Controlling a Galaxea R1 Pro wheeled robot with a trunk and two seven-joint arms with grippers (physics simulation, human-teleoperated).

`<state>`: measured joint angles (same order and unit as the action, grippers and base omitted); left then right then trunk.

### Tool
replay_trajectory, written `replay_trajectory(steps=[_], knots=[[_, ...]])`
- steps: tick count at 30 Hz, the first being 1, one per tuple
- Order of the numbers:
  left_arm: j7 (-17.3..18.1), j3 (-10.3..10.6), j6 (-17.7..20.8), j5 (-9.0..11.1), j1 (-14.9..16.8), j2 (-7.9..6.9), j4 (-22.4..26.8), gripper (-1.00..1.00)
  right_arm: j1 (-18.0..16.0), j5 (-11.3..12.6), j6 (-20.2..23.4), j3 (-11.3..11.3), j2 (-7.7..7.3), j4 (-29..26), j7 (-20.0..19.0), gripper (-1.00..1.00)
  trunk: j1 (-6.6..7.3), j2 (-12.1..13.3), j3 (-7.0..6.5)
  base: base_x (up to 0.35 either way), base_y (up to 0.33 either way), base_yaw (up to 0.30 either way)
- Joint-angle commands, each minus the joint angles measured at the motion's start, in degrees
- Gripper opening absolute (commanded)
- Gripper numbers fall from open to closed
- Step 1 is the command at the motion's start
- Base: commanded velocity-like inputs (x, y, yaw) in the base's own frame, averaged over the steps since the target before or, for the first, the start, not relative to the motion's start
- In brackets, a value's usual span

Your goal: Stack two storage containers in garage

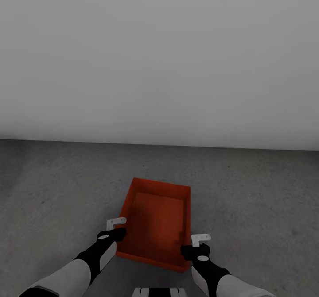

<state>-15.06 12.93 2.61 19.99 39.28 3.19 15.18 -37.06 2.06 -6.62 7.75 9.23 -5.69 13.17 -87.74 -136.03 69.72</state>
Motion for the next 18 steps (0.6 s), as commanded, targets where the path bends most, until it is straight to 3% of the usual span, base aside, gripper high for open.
replay_trajectory(steps=[1,18], knots=[[-0.4,0.5,0.3,0.4,0.0,-0.03,0.1,1.00,0.0,0.2,-0.1,0.4,0.00,0.1,0.3,1.00,0.23,0.4,-0.14,0.000,0.000,0.000],[-0.3,0.5,0.6,0.4,0.0,-0.07,0.1,1.00,0.0,0.2,-0.2,0.4,0.09,0.1,0.3,1.00,3.97,7.2,-3.20,0.000,0.000,0.000]])
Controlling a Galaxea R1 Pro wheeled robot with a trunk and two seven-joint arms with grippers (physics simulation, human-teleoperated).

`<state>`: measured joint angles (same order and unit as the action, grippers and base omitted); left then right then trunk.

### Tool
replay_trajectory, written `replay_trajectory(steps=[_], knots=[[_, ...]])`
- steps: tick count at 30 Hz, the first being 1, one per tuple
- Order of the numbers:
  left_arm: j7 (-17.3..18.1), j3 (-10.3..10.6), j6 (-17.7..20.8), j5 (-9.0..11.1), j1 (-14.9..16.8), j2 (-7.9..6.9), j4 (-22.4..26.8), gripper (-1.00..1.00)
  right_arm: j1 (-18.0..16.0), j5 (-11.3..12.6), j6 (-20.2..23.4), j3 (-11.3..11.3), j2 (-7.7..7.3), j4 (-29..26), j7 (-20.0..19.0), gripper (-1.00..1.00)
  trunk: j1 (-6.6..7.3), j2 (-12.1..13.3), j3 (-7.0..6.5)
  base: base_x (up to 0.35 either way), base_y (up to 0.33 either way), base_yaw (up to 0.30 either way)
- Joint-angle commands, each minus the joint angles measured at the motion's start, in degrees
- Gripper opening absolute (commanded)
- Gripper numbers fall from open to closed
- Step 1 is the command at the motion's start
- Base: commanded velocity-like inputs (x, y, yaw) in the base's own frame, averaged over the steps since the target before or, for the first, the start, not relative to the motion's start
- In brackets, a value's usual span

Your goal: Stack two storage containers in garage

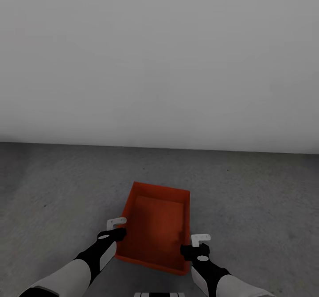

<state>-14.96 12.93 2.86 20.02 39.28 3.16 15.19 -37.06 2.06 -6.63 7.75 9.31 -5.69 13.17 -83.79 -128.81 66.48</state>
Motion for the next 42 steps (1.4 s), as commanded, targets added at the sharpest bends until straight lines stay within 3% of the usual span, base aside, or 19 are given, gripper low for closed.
replay_trajectory(steps=[1,42], knots=[[-0.4,0.5,0.3,0.4,0.0,-0.04,0.1,1.00,0.0,0.2,-0.1,0.4,0.01,0.1,0.3,1.00,0.23,0.4,-0.14,0.000,0.000,0.000],[-0.4,0.5,0.2,0.4,0.0,-0.01,0.2,1.00,0.0,0.2,-0.2,0.4,0.18,0.1,0.3,1.00,9.24,16.8,-7.51,0.000,0.000,0.000]])
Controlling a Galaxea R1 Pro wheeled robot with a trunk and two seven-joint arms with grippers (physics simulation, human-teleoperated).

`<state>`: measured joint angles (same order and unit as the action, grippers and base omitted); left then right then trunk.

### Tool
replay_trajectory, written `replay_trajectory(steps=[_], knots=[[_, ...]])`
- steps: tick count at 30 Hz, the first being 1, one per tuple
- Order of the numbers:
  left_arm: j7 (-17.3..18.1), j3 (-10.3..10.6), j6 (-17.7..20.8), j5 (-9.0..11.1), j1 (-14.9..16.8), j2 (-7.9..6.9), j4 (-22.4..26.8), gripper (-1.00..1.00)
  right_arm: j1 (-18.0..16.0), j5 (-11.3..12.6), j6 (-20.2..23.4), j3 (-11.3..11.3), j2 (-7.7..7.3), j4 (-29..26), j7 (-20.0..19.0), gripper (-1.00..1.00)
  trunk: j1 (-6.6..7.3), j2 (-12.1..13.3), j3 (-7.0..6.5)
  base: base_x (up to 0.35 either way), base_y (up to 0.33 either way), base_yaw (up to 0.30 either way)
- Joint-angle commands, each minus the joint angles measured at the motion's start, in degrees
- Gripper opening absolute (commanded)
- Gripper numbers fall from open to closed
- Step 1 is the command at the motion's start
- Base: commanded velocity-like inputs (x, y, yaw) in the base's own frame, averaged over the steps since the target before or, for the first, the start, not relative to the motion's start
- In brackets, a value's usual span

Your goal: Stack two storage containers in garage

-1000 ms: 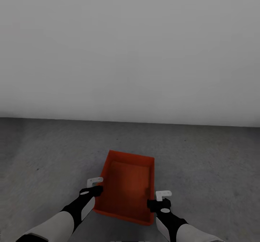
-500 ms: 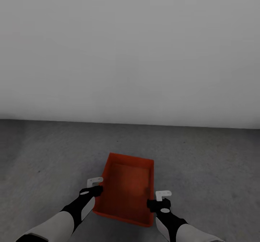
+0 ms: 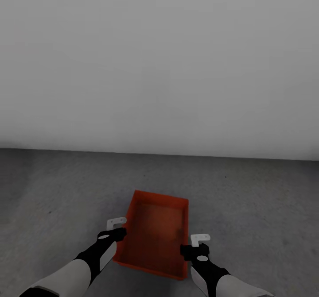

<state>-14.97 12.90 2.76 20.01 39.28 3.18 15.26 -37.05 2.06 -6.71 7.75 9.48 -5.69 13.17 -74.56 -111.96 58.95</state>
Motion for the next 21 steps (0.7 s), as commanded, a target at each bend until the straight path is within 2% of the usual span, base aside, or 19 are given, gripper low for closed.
replay_trajectory(steps=[1,21], knots=[[-0.4,0.5,0.3,0.4,0.0,-0.03,0.1,1.00,0.0,0.2,-0.1,0.4,0.01,0.1,0.3,1.00,0.23,0.4,-0.15,0.000,0.000,0.000],[-0.5,0.5,0.3,0.4,0.0,-0.10,0.1,1.00,0.0,0.2,-0.1,0.4,0.06,0.1,0.3,1.00,4.63,8.4,-3.74,0.000,0.000,0.000]])
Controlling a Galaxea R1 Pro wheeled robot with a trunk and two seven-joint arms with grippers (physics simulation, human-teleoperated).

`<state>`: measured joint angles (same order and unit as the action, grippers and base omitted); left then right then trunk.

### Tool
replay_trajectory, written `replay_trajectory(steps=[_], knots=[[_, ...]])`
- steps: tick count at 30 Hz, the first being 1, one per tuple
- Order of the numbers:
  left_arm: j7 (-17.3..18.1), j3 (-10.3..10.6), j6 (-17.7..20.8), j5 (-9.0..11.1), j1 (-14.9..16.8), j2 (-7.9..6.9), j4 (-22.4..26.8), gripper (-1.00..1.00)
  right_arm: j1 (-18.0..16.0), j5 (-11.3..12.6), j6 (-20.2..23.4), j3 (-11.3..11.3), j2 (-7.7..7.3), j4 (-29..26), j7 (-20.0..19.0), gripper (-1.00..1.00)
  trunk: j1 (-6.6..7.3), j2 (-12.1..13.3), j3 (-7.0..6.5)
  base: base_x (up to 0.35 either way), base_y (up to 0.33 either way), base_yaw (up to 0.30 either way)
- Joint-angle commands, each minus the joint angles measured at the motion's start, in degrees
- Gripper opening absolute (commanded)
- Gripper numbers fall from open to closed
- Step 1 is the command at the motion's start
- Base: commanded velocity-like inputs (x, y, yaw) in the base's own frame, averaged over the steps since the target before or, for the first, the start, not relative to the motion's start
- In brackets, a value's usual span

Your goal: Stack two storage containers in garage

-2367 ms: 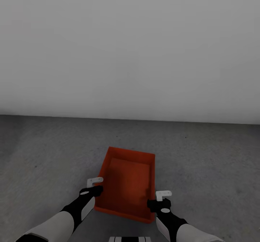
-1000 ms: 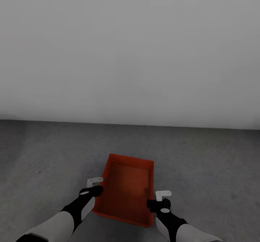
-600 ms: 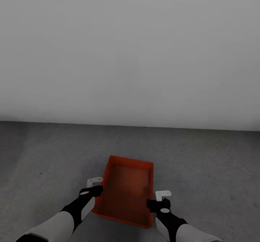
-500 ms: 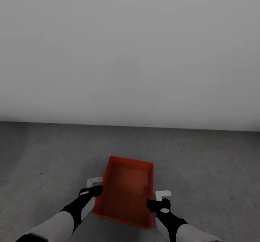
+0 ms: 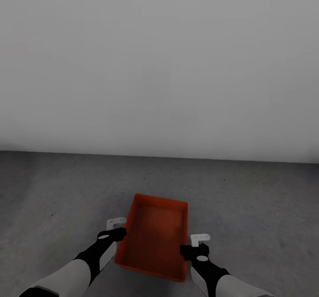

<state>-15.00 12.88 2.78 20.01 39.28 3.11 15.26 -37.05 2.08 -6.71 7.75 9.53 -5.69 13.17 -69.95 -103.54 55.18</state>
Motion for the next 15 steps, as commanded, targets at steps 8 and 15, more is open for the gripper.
replay_trajectory(steps=[8,15], knots=[[-0.5,0.5,0.3,0.4,0.0,-0.04,0.1,1.00,0.0,0.2,-0.1,0.4,-0.01,0.1,0.3,1.00,1.77,3.2,-1.40,0.000,0.000,0.000],[-0.5,0.5,0.3,0.4,0.0,-0.04,0.0,1.00,0.0,0.2,-0.2,0.4,-0.08,0.1,0.2,1.00,3.31,6.0,-2.66,0.000,0.000,0.000]])
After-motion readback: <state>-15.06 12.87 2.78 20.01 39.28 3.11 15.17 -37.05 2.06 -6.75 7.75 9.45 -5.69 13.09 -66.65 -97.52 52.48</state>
